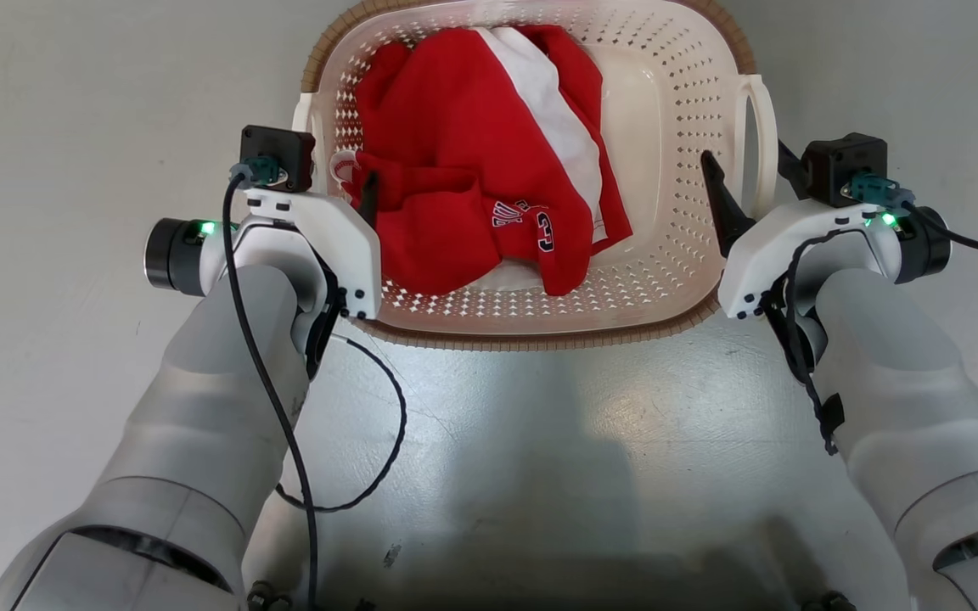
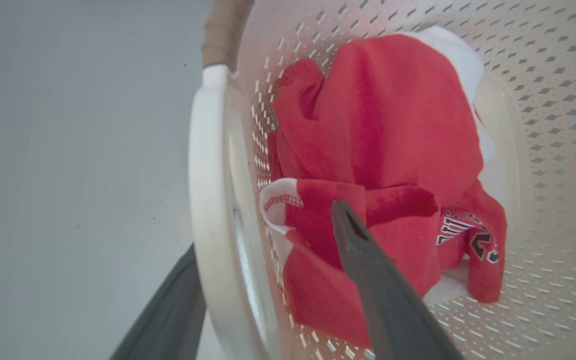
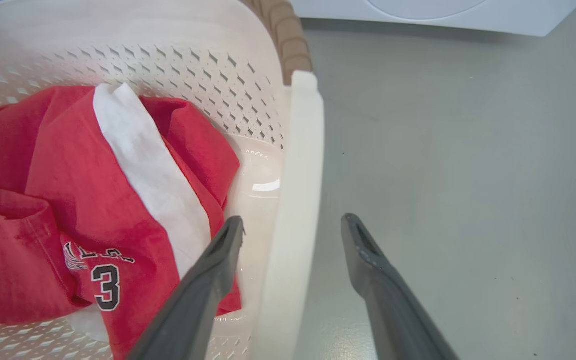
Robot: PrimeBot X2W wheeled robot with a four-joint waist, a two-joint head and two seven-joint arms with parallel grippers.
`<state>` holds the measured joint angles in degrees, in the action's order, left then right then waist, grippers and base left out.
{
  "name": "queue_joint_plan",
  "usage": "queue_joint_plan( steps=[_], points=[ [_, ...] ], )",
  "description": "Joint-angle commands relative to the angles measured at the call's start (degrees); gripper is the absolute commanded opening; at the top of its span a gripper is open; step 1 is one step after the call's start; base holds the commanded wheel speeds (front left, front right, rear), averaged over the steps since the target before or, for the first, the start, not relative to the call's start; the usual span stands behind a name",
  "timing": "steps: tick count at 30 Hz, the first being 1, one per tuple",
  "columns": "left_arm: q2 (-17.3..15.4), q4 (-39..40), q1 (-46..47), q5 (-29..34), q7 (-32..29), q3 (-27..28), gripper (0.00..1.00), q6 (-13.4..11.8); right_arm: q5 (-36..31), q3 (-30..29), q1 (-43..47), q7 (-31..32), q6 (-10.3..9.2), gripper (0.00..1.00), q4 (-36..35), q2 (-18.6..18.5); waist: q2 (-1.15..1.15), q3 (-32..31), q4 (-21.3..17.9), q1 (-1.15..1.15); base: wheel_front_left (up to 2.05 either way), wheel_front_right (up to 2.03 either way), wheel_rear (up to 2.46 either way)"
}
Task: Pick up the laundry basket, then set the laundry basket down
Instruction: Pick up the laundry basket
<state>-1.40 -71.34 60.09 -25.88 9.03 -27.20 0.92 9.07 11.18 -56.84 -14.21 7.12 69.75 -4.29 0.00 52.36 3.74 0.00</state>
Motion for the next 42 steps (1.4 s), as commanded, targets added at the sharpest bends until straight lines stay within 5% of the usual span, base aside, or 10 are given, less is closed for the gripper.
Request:
queue_joint_plan(
  steps=[1, 4, 5, 6, 7, 8, 9, 26, 42],
  points=[
    [-1.5, -0.1, 0.1, -0.8, 0.2, 0.6, 1.00, -0.8, 0.8, 1.2, 0.7, -0.8, 0.36, 1.00, 0.2, 1.4, 0.00, 0.0, -0.1, 0.00, 0.00, 0.00, 0.00],
    [-1.5, -0.6, 0.3, -0.7, 0.4, 0.2, 1.00, -1.2, 1.4, 2.0, 0.6, -0.8, 0.36, 1.00, 0.4, 1.4, 0.00, -0.1, -0.3, 0.00, 0.00, 0.00, 0.00],
    [-1.6, -0.8, 0.3, -0.7, 0.4, 0.1, 0.85, -1.2, 1.6, 2.3, 0.5, -0.8, 0.36, 1.00, 0.4, 1.4, 0.00, -0.1, -0.4, 0.00, 0.00, 0.00, 0.00],
    [-1.7, -0.9, 0.4, -0.7, 0.4, 0.0, 0.68, -1.2, 1.9, 2.7, 0.5, -0.8, 0.36, 1.00, 0.4, 1.4, 0.00, -0.2, -0.5, 0.00, 0.00, 0.00, 0.00],
    [-1.7, -1.0, 0.5, -0.4, 0.3, -0.4, 0.00, -1.1, 2.4, 3.0, 0.5, -0.8, 0.36, 0.68, 0.2, 1.4, 0.00, -0.2, -0.5, 0.00, 0.00, 0.00, 0.00],
    [-1.8, -1.2, 0.4, -0.4, 0.2, -0.5, 0.00, -1.0, 2.8, 3.4, 0.6, -0.8, 0.36, 0.05, 0.1, 1.4, 0.00, -0.3, -0.6, 0.00, 0.00, 0.00, 0.00],
    [-1.9, -1.2, 0.4, -0.5, 0.6, -0.5, 0.00, -1.0, 3.0, 3.7, 0.6, -0.7, 0.36, 0.00, 0.4, 1.4, 0.00, -0.4, -0.7, 0.00, 0.00, 0.00, 0.00],
    [-1.8, -2.3, -4.3, -2.2, -1.6, -1.1, 0.00, -0.7, 8.3, 9.0, 5.3, 4.5, 0.36, 0.00, 2.8, 1.4, 0.00, -7.8, -1.8, 0.00, 0.00, 0.00, 0.00],
    [-2.9, -2.6, -15.9, -3.4, -9.7, -3.0, 0.00, 1.7, 18.5, 19.4, 18.0, 15.4, 0.36, 0.00, -0.4, 1.4, 0.00, -29.3, -4.9, 0.00, 0.00, 0.00, 0.00]
  ],
)
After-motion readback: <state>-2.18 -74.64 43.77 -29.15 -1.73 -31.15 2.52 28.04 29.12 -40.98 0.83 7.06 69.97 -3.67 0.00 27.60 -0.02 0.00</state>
